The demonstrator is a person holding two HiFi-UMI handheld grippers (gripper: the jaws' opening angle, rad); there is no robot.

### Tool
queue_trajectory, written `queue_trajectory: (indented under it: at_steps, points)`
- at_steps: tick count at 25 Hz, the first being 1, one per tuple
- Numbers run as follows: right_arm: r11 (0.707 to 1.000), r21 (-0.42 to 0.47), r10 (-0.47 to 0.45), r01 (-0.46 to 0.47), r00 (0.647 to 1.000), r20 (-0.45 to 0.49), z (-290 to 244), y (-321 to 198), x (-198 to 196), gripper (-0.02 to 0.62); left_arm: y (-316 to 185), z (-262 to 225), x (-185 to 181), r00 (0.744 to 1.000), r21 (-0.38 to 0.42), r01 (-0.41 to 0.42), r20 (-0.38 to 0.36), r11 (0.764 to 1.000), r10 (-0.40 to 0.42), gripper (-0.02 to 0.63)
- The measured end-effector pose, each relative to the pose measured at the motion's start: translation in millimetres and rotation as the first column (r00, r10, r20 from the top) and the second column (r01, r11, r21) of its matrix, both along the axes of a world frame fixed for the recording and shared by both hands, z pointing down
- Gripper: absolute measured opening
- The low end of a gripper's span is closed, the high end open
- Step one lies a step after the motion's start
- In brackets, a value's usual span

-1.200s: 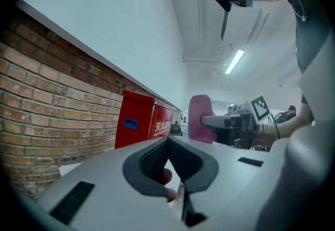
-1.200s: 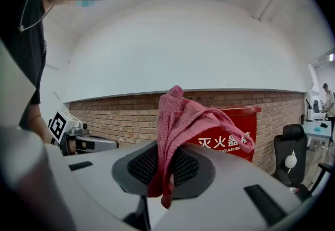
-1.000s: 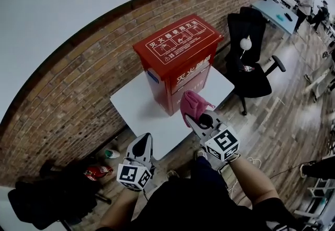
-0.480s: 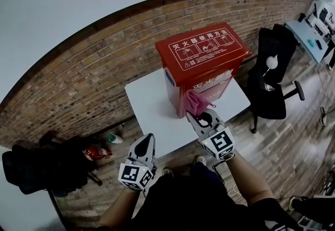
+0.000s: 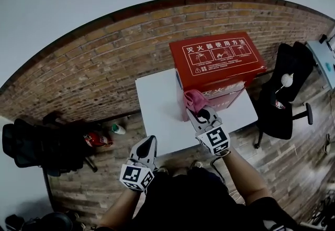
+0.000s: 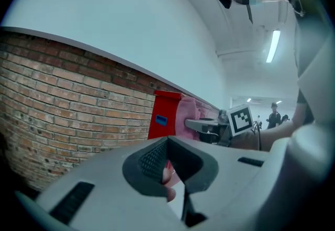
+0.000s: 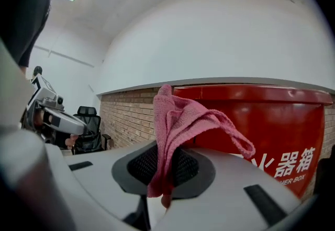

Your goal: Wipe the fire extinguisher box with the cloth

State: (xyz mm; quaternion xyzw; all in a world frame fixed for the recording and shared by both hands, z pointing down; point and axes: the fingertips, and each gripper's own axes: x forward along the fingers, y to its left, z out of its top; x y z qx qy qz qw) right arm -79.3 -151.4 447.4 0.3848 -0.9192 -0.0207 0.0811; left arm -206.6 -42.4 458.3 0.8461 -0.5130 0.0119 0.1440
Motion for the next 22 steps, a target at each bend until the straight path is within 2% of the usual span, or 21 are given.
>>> queue_trajectory:
  at_steps: [6, 14, 22]
  points:
    - [0.998, -0.051, -0.024, 0.029, 0.993, 0.112, 0, -14, 7, 0.060, 7, 12, 13, 0.998, -0.018, 0.061, -0.010, 0.998, -0.061, 0.017]
    - [0.994, -0.110, 0.023, 0.005, 0.967, 0.255, -1, -29, 32, 0.060, 17, 21, 33, 0.994, -0.034, 0.110, -0.017, 0.993, -0.111, 0.017]
    - [0.994, -0.110, 0.022, 0.005, 0.969, 0.244, 0, -33, 47, 0.060, 22, 23, 51, 0.992, -0.032, 0.128, -0.009, 0.991, -0.128, 0.017]
